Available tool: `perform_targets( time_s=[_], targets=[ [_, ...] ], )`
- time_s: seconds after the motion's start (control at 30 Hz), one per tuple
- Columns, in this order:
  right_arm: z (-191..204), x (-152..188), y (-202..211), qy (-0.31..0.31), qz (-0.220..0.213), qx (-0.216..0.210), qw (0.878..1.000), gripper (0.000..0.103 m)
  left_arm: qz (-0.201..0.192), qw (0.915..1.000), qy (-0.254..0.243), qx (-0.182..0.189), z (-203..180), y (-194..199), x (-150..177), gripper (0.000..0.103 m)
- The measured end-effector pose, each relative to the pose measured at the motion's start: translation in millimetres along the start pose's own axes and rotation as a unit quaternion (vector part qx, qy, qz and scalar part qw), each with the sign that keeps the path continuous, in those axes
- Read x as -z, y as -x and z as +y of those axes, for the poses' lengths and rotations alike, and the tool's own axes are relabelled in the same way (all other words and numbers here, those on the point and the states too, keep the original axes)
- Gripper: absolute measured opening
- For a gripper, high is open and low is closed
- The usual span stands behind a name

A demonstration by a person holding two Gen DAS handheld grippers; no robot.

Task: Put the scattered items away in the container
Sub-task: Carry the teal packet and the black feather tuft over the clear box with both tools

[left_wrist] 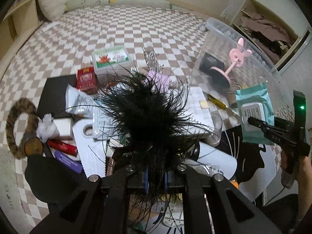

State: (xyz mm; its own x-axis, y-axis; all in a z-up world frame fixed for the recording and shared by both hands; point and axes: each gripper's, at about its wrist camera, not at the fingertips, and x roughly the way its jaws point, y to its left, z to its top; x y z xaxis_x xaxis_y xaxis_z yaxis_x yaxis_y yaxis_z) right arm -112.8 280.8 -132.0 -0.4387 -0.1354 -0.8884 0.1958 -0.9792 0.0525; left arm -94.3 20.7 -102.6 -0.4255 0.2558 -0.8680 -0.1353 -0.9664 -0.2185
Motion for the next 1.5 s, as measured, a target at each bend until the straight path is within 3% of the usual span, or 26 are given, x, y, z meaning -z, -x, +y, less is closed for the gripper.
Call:
perform_targets(
  time_s=[0.53, 0.7, 1.03, 1.5],
  targets=[
    [30.8, -47.3, 65.7, -0.036, -0.104, -0.084, 0.99, 0.029, -0.063, 0.9979, -0.015, -0.01, -37.1, 20.4, -33.0, 0.011],
    [22.5, -53.8, 75.9, -0.051, -0.122, -0.088, 0.987, 0.029, -0.078, 0.9965, -0.027, -0.01, -53.1, 20.1, -45.7, 0.011],
    [5.2, -66.2, 96.4, -0.081, -0.156, -0.093, 0.98, 0.029, -0.113, 0.993, -0.019, 0.027, -74.0, 18.5, -75.7, 0.011],
    [-53.8, -76.9, 140.5, -0.136, -0.241, -0.041, 0.96, 0.029, -0.188, 0.9798, -0.034, 0.06, -111.4, 35.4, -118.5, 0.011]
  ],
)
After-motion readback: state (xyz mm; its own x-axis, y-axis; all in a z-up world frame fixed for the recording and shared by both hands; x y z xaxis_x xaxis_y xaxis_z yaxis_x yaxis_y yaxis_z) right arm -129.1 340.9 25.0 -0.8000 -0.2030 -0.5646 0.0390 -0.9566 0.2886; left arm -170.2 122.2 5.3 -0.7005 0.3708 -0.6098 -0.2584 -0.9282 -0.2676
